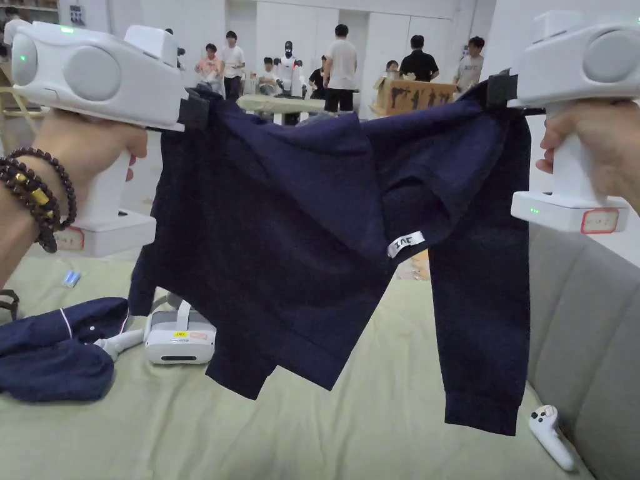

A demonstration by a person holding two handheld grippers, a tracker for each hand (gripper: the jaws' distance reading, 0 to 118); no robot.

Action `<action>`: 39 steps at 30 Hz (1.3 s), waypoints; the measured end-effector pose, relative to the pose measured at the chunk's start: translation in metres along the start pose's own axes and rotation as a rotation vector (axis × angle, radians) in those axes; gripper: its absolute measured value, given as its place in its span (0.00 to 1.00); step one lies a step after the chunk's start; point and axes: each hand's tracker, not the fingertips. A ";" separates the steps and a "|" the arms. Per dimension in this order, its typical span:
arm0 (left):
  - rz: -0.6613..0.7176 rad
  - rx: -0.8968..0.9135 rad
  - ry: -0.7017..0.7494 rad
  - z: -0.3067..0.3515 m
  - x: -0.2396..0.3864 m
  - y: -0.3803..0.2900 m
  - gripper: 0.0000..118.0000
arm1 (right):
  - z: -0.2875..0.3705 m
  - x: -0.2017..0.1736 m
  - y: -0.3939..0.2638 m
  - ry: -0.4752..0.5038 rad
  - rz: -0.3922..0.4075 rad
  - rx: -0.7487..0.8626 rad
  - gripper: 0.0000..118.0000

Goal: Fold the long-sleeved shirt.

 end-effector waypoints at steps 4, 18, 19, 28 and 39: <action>-0.023 0.058 0.020 -0.003 0.001 0.037 0.10 | 0.006 0.001 0.034 -0.018 -0.004 0.054 0.03; 0.011 -0.174 -0.030 -0.035 0.019 -0.173 0.10 | -0.039 -0.004 -0.192 0.025 -0.112 -0.168 0.03; 0.018 -0.210 -0.039 -0.037 0.024 -0.207 0.10 | -0.046 -0.006 -0.226 0.025 -0.120 -0.225 0.03; 0.025 -0.462 -0.107 -0.003 0.062 -0.392 0.10 | -0.021 -0.015 -0.428 0.003 -0.252 -0.544 0.03; -0.036 -0.583 -0.156 0.146 0.121 -0.475 0.10 | 0.124 -0.005 -0.511 0.045 -0.142 -0.808 0.03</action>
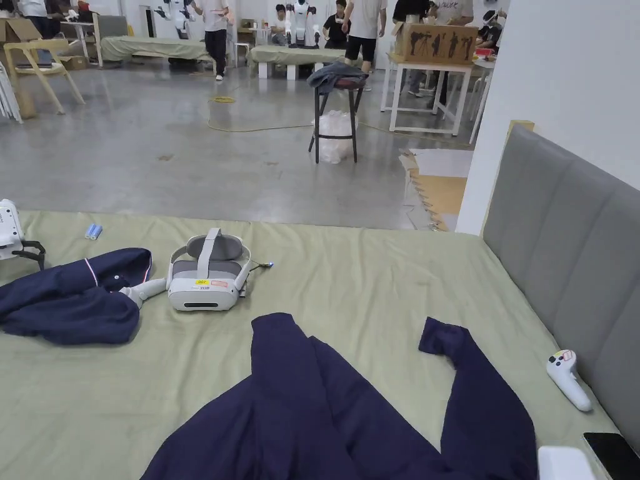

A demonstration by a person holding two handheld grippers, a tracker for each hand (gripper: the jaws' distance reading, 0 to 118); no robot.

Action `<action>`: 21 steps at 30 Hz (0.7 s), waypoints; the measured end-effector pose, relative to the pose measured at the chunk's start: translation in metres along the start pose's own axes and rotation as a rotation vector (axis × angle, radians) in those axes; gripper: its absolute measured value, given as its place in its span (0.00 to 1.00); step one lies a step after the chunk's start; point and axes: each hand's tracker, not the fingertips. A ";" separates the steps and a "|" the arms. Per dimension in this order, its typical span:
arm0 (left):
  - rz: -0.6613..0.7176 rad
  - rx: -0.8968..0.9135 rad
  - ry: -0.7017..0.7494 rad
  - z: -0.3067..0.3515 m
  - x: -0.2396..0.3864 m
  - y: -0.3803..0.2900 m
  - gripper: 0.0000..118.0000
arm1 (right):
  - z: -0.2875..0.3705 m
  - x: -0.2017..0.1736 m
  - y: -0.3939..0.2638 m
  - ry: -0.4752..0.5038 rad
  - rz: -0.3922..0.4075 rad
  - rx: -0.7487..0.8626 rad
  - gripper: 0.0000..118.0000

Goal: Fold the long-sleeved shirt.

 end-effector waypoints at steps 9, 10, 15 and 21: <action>0.226 -0.007 -0.035 -0.005 -0.013 -0.030 0.92 | -0.005 -0.008 -0.033 0.007 0.003 -0.023 0.99; 0.228 0.016 -0.023 0.008 -0.013 -0.027 0.92 | 0.010 -0.009 -0.032 0.013 0.000 0.045 0.96; 0.206 0.096 -0.020 0.048 -0.021 -0.006 0.28 | 0.041 0.002 -0.010 0.029 -0.020 0.132 0.23; 0.205 0.178 -0.044 0.050 -0.015 0.030 0.03 | 0.045 -0.005 -0.007 0.002 -0.112 0.162 0.17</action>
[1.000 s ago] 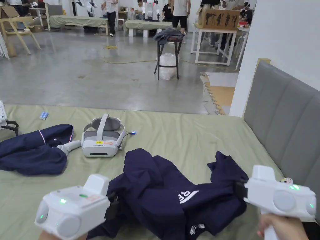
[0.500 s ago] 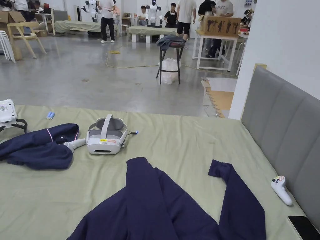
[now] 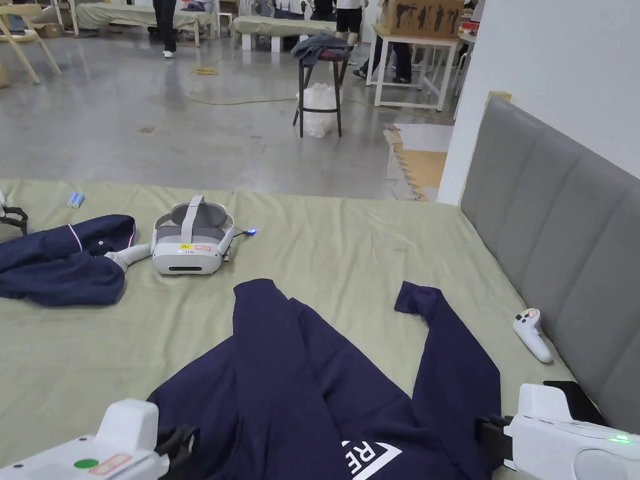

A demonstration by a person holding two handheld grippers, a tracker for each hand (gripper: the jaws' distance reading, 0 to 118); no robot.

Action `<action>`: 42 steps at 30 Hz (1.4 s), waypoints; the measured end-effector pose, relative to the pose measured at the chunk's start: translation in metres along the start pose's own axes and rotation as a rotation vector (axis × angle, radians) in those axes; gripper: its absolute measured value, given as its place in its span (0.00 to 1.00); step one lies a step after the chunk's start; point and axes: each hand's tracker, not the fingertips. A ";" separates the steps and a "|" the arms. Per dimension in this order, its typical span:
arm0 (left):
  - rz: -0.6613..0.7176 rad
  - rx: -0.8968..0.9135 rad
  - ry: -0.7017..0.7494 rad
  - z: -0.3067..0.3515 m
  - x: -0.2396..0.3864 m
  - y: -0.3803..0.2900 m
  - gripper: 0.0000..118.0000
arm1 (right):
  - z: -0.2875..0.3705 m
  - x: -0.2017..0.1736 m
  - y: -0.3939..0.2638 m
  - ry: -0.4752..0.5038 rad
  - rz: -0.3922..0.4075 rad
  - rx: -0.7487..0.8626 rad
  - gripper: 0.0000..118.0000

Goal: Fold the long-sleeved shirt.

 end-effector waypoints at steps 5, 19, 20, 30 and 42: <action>-0.044 0.025 -0.015 -0.034 0.016 0.052 0.03 | -0.024 -0.004 -0.016 -0.047 0.044 -0.095 0.89; -0.224 -0.165 -0.041 -0.300 0.050 0.182 0.69 | -0.106 -0.001 -0.045 -0.089 0.125 -0.231 0.05; -0.246 -0.198 -0.025 -0.321 0.051 0.185 0.88 | -0.097 -0.005 -0.041 -0.088 0.117 -0.227 0.05; -0.483 -0.524 0.021 -0.431 0.047 0.171 0.76 | -0.093 0.009 -0.039 -0.034 0.024 -0.223 0.05; -0.291 -0.365 -0.086 -0.343 0.026 0.223 0.08 | -0.067 0.016 -0.005 0.008 -0.015 -0.148 0.05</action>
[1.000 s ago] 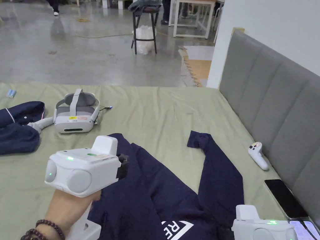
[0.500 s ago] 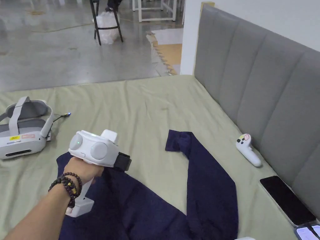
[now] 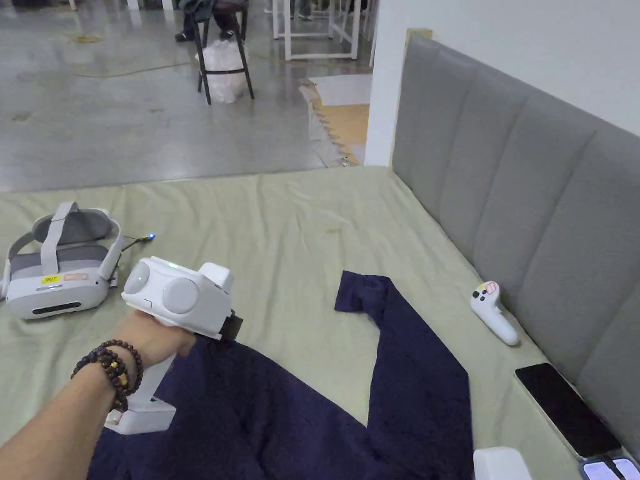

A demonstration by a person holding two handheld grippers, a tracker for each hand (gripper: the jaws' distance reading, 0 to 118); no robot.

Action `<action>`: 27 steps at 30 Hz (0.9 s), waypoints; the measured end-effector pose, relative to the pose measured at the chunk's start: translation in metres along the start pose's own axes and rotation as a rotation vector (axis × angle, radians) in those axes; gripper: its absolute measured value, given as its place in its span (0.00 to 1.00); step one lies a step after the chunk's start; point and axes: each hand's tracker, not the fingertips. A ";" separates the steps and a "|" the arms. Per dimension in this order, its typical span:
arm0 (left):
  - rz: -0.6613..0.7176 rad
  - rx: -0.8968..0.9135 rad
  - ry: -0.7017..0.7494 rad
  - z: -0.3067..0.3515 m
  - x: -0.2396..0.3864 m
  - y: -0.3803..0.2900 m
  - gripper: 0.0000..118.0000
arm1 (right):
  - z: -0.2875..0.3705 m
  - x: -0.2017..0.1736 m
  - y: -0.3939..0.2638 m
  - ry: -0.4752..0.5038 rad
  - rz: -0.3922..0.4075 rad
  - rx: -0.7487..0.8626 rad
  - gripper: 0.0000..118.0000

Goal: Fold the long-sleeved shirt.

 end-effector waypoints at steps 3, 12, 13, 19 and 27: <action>0.021 0.131 0.000 0.077 -0.015 0.011 0.08 | 0.048 -0.008 0.045 0.029 0.043 0.135 0.05; 0.186 0.543 0.134 0.320 -0.075 0.044 0.08 | 0.194 -0.060 0.229 0.051 0.196 0.522 0.05; 0.179 0.587 0.162 0.344 -0.079 0.051 0.08 | 0.210 -0.065 0.254 0.046 0.193 0.557 0.05; 0.181 0.779 0.300 0.447 -0.086 0.102 0.08 | 0.296 -0.112 0.391 0.060 0.207 0.749 0.05; 0.191 0.885 0.413 0.506 -0.086 0.147 0.08 | 0.339 -0.157 0.478 0.006 0.195 0.850 0.05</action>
